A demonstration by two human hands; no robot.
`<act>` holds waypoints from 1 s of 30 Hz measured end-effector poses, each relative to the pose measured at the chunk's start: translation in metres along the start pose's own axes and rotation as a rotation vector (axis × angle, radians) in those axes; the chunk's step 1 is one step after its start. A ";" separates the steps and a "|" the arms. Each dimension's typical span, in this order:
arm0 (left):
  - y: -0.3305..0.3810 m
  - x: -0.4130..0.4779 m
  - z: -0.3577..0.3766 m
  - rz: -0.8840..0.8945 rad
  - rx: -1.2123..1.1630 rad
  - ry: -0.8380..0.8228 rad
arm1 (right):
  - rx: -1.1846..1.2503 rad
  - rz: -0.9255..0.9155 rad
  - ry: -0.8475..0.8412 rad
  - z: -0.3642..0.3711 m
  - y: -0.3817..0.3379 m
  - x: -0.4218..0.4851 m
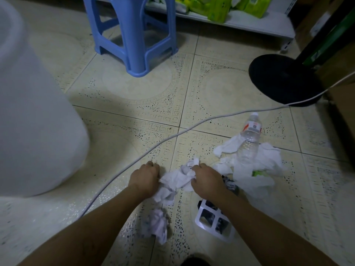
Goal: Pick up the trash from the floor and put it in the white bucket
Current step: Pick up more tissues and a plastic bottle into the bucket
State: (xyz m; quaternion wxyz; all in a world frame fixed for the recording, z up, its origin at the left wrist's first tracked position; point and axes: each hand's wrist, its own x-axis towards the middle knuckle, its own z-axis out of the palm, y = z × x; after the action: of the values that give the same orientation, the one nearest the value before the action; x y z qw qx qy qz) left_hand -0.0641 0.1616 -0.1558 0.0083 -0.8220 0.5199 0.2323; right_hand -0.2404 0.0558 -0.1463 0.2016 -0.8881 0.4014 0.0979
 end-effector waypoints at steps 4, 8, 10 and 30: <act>-0.005 0.003 -0.019 -0.068 -0.236 -0.024 | 0.155 0.056 0.043 -0.011 0.001 0.000; -0.007 0.005 -0.048 -0.066 -0.352 0.058 | 0.358 0.151 0.095 -0.026 -0.001 0.002; -0.008 0.006 -0.064 -0.072 -0.379 0.133 | 0.393 0.177 0.105 -0.035 -0.001 0.005; -0.066 -0.041 -0.364 0.038 -0.164 0.802 | 0.524 -0.217 0.409 -0.284 -0.164 0.044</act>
State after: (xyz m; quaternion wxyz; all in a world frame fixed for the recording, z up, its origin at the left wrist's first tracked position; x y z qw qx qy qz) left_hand 0.1141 0.1335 0.1702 -0.2651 -0.8355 0.4767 -0.0658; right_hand -0.0848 0.0006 0.1401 0.3475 -0.8448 0.3482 -0.2104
